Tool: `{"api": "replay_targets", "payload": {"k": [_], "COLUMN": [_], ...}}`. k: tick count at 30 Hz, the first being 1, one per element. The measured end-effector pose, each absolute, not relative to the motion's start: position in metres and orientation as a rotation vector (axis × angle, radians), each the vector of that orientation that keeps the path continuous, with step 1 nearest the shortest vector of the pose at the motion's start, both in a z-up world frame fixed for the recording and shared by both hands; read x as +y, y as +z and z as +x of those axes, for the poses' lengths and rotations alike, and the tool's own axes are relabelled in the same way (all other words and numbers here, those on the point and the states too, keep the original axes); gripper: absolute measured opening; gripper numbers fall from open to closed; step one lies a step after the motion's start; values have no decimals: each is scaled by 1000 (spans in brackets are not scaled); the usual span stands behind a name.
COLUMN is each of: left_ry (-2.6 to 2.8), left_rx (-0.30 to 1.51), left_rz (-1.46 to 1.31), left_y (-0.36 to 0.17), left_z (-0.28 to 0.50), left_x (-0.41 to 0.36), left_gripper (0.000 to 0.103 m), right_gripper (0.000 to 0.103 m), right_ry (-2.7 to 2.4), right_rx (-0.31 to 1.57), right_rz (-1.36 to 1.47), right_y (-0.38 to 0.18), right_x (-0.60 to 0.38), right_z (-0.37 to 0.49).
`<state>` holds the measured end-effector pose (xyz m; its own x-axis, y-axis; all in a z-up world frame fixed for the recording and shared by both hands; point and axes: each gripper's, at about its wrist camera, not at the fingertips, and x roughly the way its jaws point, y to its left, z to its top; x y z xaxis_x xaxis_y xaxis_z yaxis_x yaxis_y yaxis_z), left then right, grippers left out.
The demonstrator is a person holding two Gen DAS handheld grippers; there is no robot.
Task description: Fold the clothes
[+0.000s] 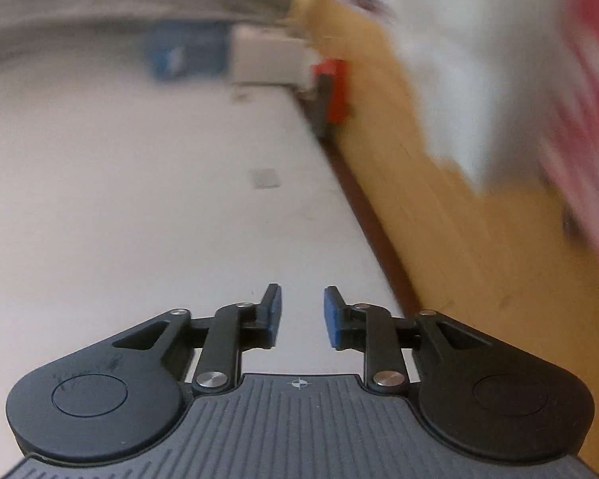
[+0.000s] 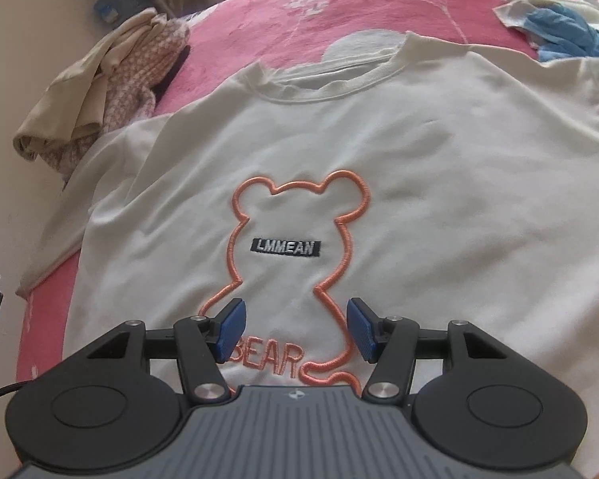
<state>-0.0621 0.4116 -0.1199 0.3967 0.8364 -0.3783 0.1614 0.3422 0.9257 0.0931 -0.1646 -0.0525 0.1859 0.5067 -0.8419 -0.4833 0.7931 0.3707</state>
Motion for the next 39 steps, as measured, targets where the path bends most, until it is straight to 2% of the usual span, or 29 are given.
{"api": "replay_targets", "payload": {"k": [6, 9, 14, 18, 24, 26, 30, 34, 37, 39], "left_ry": [463, 258, -42, -212, -349, -378, -405, -405, -406, -413], "left_rx": [891, 831, 760, 768, 815, 833, 852, 862, 860, 864], "left_rz": [589, 391, 216, 113, 98, 101, 108, 136, 145, 147], "left_y": [-38, -18, -1, -13, -35, -44, -49, -51, -52, -52], "left_z": [-29, -15, 10, 31, 38, 40, 34, 33, 31, 30], "left_x": [333, 275, 189, 128, 56, 42, 31, 25, 23, 21], "left_gripper": [38, 39, 40, 41, 41, 41, 41, 41, 41, 42], "right_gripper": [59, 59, 59, 59, 65, 65, 66, 67, 67, 58], "right_ry": [625, 529, 332, 111, -142, -173, -133, -60, -35, -58], "right_rx": [1146, 1097, 986, 856, 691, 664, 626, 618, 662, 679], "right_rz": [109, 136, 185, 224, 27, -120, -584, -985, -1128, -1124], "right_y": [-43, -35, -16, 16, 71, 79, 64, 26, 7, 8], "right_x": [-197, -226, -289, -357, -426, -429, -393, -365, -357, -361], "right_z": [97, 103, 115, 138, 184, 198, 214, 232, 245, 254]}}
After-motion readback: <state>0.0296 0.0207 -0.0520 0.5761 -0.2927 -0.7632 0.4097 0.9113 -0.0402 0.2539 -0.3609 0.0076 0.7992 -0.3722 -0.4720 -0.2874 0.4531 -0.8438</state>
